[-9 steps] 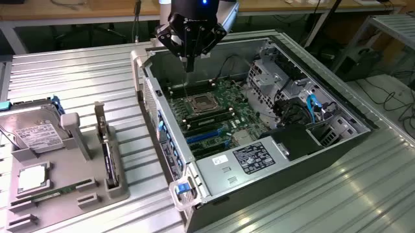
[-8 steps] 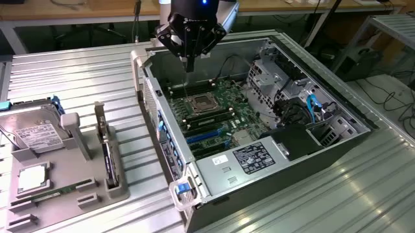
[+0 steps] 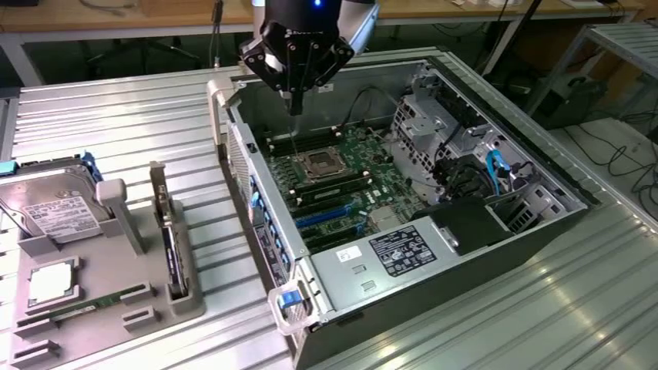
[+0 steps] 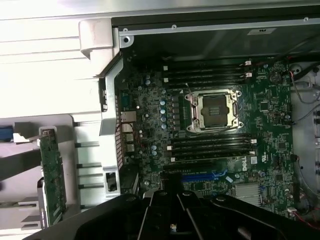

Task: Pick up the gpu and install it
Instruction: 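Reach for the gpu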

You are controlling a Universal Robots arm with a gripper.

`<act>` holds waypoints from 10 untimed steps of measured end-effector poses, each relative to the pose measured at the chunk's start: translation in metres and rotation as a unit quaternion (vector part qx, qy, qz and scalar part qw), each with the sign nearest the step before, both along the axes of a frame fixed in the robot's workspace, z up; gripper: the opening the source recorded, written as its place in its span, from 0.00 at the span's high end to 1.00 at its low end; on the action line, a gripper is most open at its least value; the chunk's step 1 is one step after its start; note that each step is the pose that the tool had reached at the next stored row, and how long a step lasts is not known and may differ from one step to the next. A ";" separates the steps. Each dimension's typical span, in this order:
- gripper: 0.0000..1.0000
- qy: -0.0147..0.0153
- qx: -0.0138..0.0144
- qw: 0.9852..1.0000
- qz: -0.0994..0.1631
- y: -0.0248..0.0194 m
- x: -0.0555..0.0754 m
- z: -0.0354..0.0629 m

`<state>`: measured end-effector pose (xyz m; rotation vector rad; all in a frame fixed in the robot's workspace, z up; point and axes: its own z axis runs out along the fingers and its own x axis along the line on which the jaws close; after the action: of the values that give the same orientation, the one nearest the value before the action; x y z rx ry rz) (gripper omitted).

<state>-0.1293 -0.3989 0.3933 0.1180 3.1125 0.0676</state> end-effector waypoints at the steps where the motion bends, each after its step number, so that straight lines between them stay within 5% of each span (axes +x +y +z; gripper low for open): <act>1: 0.89 0.000 0.000 1.000 0.000 0.0000 -0.001 0.0000; 10: 0.89 0.000 0.000 1.000 0.000 0.0000 -0.009 0.0000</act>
<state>-0.1385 -0.3989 0.3933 0.1180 3.1125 0.0677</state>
